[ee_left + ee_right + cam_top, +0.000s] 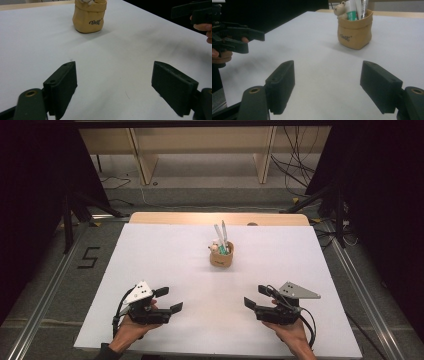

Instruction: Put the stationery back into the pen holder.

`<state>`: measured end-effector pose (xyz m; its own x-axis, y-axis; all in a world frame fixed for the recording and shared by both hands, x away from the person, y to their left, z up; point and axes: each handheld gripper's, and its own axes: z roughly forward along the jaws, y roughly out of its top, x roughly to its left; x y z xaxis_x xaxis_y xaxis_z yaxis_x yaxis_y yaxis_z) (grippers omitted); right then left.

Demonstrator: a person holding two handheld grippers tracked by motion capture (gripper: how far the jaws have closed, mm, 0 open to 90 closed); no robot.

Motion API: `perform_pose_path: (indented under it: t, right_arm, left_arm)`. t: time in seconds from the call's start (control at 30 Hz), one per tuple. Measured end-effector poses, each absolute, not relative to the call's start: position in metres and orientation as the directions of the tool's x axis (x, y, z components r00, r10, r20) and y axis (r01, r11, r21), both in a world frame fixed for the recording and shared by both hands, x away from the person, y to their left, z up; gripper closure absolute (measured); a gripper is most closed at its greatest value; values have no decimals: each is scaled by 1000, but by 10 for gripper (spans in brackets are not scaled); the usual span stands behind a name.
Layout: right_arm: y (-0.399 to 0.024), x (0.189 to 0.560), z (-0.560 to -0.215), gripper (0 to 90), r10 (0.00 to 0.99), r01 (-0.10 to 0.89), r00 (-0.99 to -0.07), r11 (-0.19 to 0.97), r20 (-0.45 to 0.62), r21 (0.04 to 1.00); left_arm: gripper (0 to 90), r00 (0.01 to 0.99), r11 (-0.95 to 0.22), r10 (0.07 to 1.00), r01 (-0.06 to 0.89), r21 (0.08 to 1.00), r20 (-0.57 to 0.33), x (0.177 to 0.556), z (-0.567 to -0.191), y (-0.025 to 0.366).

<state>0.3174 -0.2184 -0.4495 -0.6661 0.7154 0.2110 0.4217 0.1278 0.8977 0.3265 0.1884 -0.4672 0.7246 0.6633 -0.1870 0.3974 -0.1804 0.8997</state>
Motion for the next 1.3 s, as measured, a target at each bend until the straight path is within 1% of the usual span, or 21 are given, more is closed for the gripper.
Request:
perform_pose_path:
  t: [0.13, 0.57, 0.67, 1.3]
  right_arm:
    - [-223, 313, -453, 285, 717, 413, -665, 121, 208, 903]
    - [-232, 299, -464, 257, 731, 431, -646, 111, 220, 895]
    - [-233, 299, -465, 258, 731, 418, -652, 124, 202, 900]
    - [-231, 298, -465, 255, 733, 416, -649, 121, 201, 901]
  left_arm:
    - [197, 727, -181, 662, 395, 901, -185, 326, -467, 189]
    - [197, 728, -170, 658, 392, 904, -192, 325, -466, 189]
    - [196, 731, -175, 656, 391, 904, -189, 325, -466, 189]
    - [172, 730, -167, 655, 391, 905, -195, 325, -466, 190]
